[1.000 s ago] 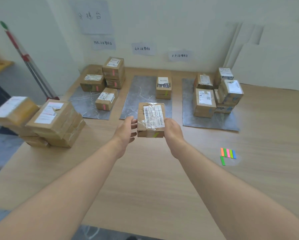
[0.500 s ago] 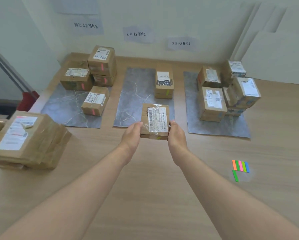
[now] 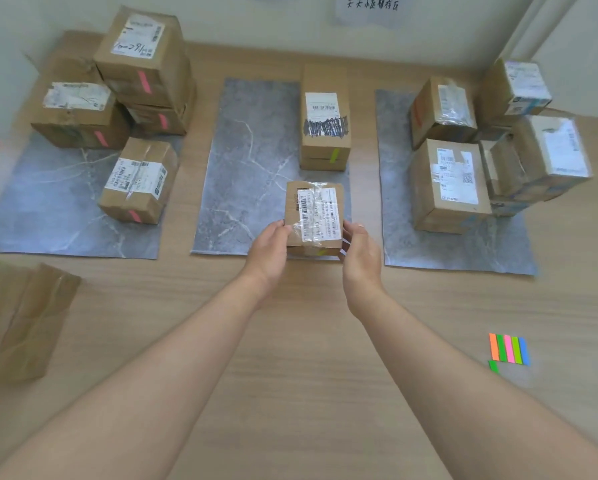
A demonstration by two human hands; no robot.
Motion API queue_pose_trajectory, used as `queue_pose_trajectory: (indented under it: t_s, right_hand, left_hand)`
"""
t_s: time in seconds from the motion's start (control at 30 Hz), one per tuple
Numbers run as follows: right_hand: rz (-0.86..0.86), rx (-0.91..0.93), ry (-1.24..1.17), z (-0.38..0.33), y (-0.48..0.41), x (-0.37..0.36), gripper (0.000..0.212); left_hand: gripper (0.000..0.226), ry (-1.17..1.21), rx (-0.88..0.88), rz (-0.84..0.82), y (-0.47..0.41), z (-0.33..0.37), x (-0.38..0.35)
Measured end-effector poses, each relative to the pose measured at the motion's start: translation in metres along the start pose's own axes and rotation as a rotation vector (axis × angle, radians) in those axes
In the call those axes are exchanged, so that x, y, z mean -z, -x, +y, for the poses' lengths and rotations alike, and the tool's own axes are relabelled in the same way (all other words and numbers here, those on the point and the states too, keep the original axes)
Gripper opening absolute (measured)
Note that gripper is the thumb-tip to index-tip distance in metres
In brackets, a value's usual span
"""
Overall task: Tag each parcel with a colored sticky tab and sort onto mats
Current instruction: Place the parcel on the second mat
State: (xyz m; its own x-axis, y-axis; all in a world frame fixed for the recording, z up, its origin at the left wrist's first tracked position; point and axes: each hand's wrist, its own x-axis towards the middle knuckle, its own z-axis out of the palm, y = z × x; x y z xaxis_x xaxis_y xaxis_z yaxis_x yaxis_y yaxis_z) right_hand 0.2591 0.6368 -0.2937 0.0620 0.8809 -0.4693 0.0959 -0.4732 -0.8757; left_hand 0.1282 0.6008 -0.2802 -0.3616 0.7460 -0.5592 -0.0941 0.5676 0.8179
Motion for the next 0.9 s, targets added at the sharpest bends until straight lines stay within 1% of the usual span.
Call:
queue_pose_trajectory:
  t_s: [0.1, 0.27, 0.43, 0.53, 0.63, 0.8, 0.9]
  right_hand:
    - [0.015, -0.018, -0.032, 0.006, -0.029, -0.001, 0.041]
    - [0.013, -0.01, -0.03, 0.011, -0.063, -0.002, 0.043]
    - [0.021, -0.036, -0.033, 0.02, -0.075, 0.001, 0.043]
    - [0.028, -0.049, -0.045, 0.017, -0.073, 0.003, 0.041]
    - [0.034, -0.056, -0.067, 0.007, -0.062, 0.005, 0.038]
    - [0.03, 0.005, -0.09, -0.016, -0.027, 0.01, 0.03]
    - [0.016, 0.045, -0.097, -0.033, 0.003, 0.013, 0.038]
  left_hand:
    - [0.023, -0.025, 0.014, 0.003, -0.025, 0.003, -0.011]
    - [0.027, -0.038, -0.004, 0.011, -0.054, 0.008, -0.027]
    - [0.031, -0.08, 0.016, -0.005, -0.061, 0.004, -0.031]
    - [0.029, -0.074, 0.035, -0.017, -0.057, 0.004, -0.028]
    - [0.02, -0.046, 0.062, 0.02, -0.046, 0.01, -0.024]
    - [0.018, -0.016, 0.043, 0.043, -0.004, 0.024, -0.01]
    - [0.014, -0.003, -0.013, 0.062, 0.029, 0.035, -0.001]
